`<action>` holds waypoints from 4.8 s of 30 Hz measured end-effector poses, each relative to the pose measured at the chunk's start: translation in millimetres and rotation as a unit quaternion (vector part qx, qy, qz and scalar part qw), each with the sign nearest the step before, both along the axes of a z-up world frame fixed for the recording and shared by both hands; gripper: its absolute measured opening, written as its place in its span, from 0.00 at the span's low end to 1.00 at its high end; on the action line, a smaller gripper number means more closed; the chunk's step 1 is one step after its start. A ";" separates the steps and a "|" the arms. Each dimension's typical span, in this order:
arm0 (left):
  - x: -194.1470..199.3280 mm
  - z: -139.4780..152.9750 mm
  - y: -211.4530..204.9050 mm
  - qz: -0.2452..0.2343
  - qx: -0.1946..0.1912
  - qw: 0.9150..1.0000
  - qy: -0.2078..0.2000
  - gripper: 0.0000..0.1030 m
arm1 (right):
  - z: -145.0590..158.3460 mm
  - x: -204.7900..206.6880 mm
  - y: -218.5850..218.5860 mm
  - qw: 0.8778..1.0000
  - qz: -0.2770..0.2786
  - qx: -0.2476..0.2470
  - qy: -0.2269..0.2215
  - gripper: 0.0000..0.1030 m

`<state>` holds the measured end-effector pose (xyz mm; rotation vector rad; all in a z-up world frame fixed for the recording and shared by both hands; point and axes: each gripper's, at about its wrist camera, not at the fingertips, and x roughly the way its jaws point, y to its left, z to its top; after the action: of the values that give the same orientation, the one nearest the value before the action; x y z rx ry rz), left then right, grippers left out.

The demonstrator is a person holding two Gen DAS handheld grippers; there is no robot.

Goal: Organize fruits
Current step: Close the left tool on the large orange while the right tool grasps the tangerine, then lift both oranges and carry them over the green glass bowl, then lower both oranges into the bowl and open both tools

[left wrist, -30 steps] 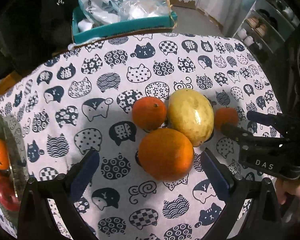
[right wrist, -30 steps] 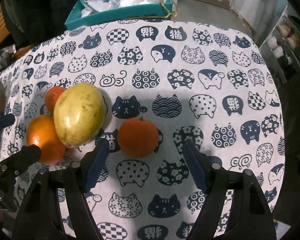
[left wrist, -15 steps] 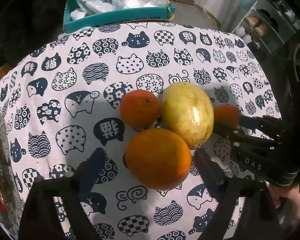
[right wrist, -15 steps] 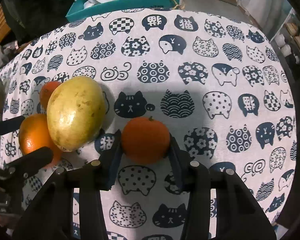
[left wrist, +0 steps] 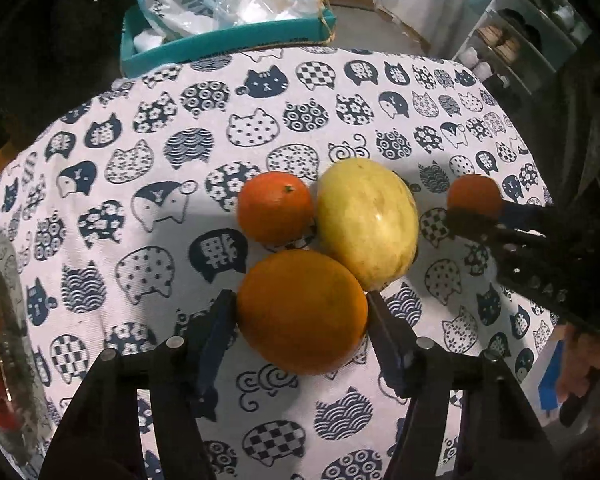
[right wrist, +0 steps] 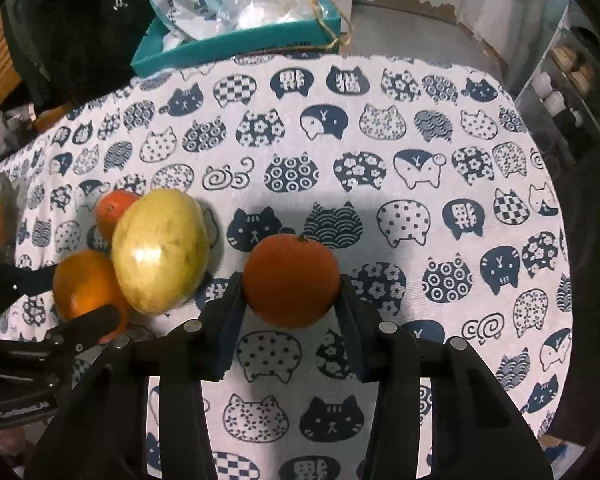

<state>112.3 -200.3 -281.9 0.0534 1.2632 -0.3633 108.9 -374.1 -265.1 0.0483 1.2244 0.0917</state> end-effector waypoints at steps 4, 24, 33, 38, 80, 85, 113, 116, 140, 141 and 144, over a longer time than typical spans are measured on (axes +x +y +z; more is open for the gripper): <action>-3.3 10.4 12.3 0.007 -0.003 1.000 -0.011 0.64 | 12.8 -1.9 -0.1 1.000 0.001 -0.004 -0.015 0.42; -26.1 97.0 63.4 0.057 -0.032 0.994 -0.092 0.64 | 88.6 -24.6 24.2 0.995 0.010 0.009 -0.097 0.42; -41.4 132.2 88.1 0.073 -0.041 0.988 -0.128 0.64 | 122.8 -32.3 40.4 0.991 0.023 0.016 -0.132 0.42; -50.4 150.0 105.7 0.085 -0.040 0.984 -0.150 0.64 | 140.2 -35.9 53.3 0.988 0.034 0.019 -0.149 0.42; -62.1 141.5 245.7 0.193 -0.002 0.969 -0.153 0.64 | 168.2 -10.4 232.1 0.971 0.168 0.051 -0.165 0.42; -57.0 127.6 258.0 0.201 0.003 0.969 -0.140 0.64 | 158.1 -2.6 256.0 0.971 0.180 0.057 -0.149 0.42; -20.3 44.1 264.6 0.203 -0.017 0.979 -0.027 0.64 | 105.4 19.2 286.9 0.977 0.193 0.039 -0.087 0.42; -18.7 41.1 263.4 0.201 -0.019 0.979 -0.019 0.65 | 105.1 20.5 286.9 0.977 0.192 0.041 -0.087 0.42; -39.4 77.8 325.4 0.262 0.003 0.963 -0.064 0.82 | 85.6 39.4 325.6 0.974 0.210 0.066 -0.056 0.42; -40.3 78.0 329.5 0.267 0.005 0.962 -0.064 0.82 | 83.0 39.6 328.7 0.974 0.212 0.065 -0.053 0.42; -43.6 78.2 341.7 0.281 0.011 0.957 -0.067 0.82 | 73.1 40.8 339.8 0.973 0.220 0.058 -0.044 0.42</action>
<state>68.7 141.4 -203.7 -0.2560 1.0935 0.1445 149.7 -34.2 -192.0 -0.1255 1.1230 0.5476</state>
